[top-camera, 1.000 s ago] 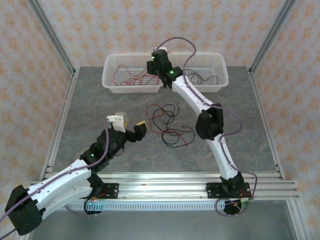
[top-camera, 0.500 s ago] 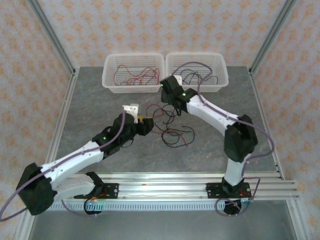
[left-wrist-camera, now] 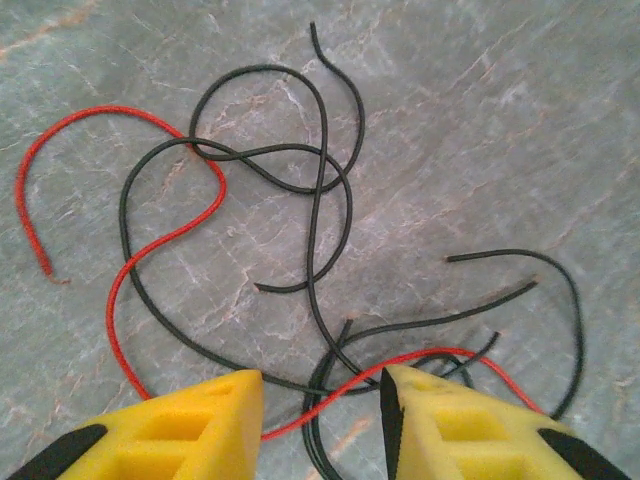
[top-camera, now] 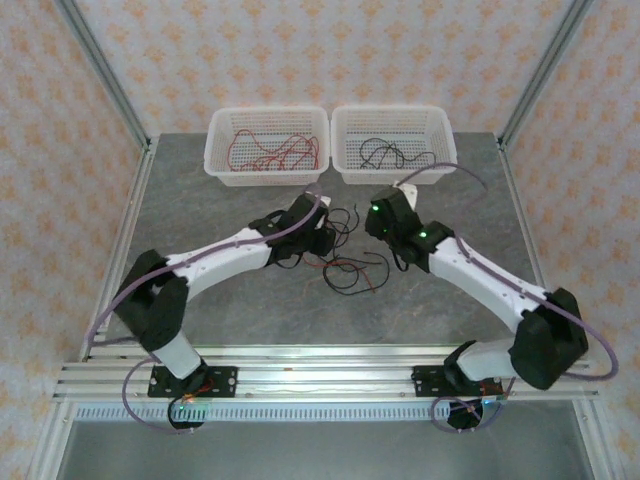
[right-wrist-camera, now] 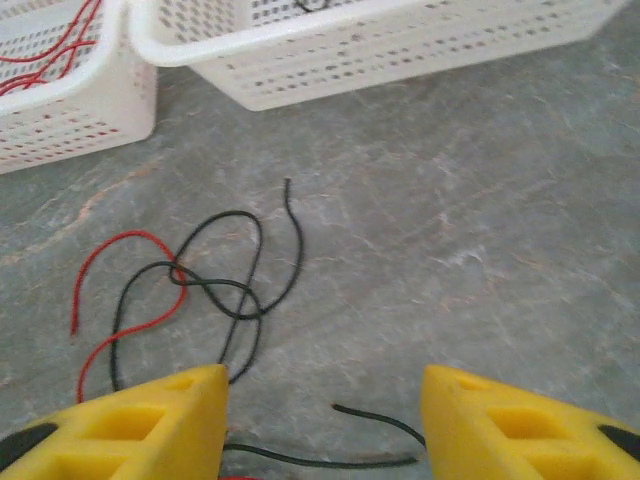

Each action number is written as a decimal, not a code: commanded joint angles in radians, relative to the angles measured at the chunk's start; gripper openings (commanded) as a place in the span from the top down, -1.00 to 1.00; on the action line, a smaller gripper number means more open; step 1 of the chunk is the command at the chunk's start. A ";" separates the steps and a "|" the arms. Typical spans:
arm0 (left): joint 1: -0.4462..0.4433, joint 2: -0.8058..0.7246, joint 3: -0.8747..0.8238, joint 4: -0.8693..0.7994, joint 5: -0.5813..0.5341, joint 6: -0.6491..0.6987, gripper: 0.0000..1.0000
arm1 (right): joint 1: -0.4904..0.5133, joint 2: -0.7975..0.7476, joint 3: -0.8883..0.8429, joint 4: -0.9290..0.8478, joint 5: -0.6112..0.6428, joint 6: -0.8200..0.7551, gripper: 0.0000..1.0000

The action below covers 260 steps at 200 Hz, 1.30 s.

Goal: Untangle the cables

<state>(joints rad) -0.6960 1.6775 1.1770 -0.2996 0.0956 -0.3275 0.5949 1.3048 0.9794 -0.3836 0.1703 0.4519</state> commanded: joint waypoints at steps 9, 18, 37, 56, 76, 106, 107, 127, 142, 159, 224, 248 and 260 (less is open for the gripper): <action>-0.016 0.122 0.129 -0.126 -0.019 0.087 0.31 | -0.048 -0.115 -0.079 0.045 -0.057 0.043 -0.01; -0.017 0.159 0.162 -0.136 -0.023 0.102 0.31 | -0.062 -0.141 -0.097 0.040 -0.065 0.045 -0.01; -0.017 0.223 0.223 -0.155 -0.032 0.124 0.31 | -0.083 -0.188 -0.130 0.032 -0.079 0.045 0.00; -0.018 0.312 0.280 -0.176 -0.044 0.142 0.31 | -0.096 -0.219 -0.156 0.026 -0.084 0.047 -0.01; -0.017 0.364 0.320 -0.183 -0.062 0.151 0.32 | -0.101 -0.243 -0.176 0.022 -0.085 0.051 -0.01; -0.018 0.410 0.351 -0.165 -0.075 0.150 0.33 | -0.102 -0.267 -0.203 0.018 -0.089 0.056 0.00; -0.019 0.411 0.352 -0.165 -0.076 0.150 0.33 | -0.102 -0.268 -0.204 0.018 -0.089 0.056 0.00; -0.017 0.431 0.367 -0.155 -0.099 0.142 0.38 | -0.103 -0.282 -0.221 0.018 -0.091 0.060 0.00; -0.017 0.440 0.375 -0.155 -0.112 0.137 0.38 | -0.102 -0.292 -0.230 0.017 -0.092 0.062 0.00; -0.018 0.444 0.380 -0.152 -0.119 0.136 0.38 | -0.102 -0.302 -0.237 0.014 -0.091 0.063 0.00; -0.017 0.492 0.398 -0.168 -0.138 0.149 0.38 | -0.103 -0.310 -0.243 0.013 -0.086 0.058 0.01; -0.017 0.510 0.398 -0.164 -0.157 0.150 0.46 | -0.102 -0.309 -0.248 0.017 -0.087 0.057 0.01; -0.017 0.518 0.397 -0.160 -0.169 0.150 0.62 | -0.103 -0.309 -0.251 0.018 -0.088 0.056 0.01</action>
<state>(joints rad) -0.7090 2.1609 1.5581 -0.4377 -0.0158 -0.1955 0.4980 1.0103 0.7486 -0.3660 0.0776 0.4984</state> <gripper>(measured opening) 0.248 0.497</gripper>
